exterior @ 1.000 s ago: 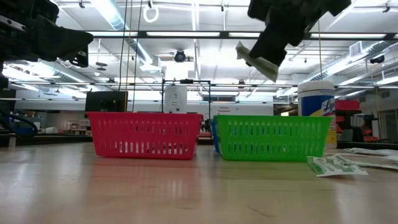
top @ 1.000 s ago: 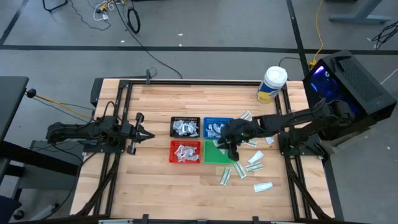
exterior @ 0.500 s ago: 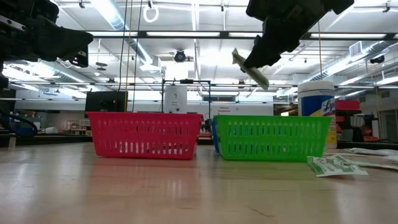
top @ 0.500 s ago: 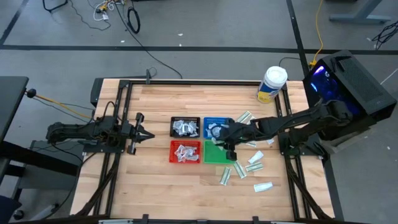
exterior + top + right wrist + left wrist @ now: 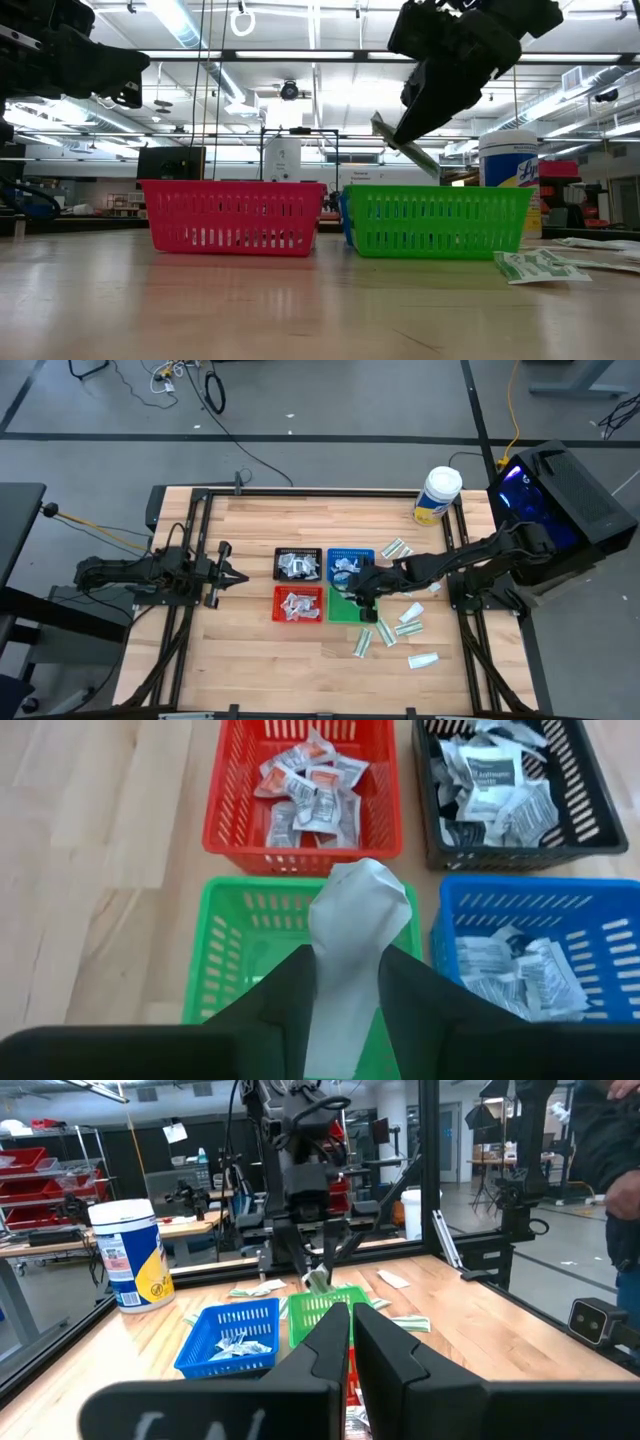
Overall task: Pick & Place First Aid Supplies
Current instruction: Put the green bandage pack into the green bin
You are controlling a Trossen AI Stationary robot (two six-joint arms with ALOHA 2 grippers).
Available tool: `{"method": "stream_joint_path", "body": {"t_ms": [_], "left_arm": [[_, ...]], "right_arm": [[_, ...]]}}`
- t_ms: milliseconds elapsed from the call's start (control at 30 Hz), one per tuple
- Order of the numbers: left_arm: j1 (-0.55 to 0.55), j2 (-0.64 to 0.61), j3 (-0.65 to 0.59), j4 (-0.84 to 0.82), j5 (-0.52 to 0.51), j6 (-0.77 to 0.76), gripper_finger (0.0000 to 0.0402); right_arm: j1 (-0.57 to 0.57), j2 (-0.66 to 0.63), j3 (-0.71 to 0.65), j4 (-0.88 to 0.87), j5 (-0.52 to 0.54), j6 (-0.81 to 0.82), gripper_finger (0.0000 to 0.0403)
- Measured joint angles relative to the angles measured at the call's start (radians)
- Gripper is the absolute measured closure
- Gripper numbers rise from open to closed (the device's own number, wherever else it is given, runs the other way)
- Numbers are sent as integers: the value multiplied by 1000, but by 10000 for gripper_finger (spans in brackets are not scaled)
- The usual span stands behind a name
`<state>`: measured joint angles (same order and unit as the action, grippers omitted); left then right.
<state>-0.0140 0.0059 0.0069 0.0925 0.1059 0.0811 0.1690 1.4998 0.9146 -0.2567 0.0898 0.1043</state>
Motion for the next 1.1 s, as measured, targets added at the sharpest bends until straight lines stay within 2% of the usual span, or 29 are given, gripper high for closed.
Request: {"method": "stream_joint_path", "body": {"t_ms": [133,267,767,900,1100], "left_arm": [[0,0,0,0,0,0,376],[0,0,0,0,0,0,376],[0,0,0,0,0,0,376],[0,0,0,0,0,0,376],[0,0,0,0,0,0,376]], "right_arm": [[16,0,0,0,-2,0,279],[24,0,0,-1,-52,10,263],[52,-8,0,-6,-61,45,162],[52,-50,0,-25,-53,58,152],[49,-133,20,-105,17,71,151]]}}
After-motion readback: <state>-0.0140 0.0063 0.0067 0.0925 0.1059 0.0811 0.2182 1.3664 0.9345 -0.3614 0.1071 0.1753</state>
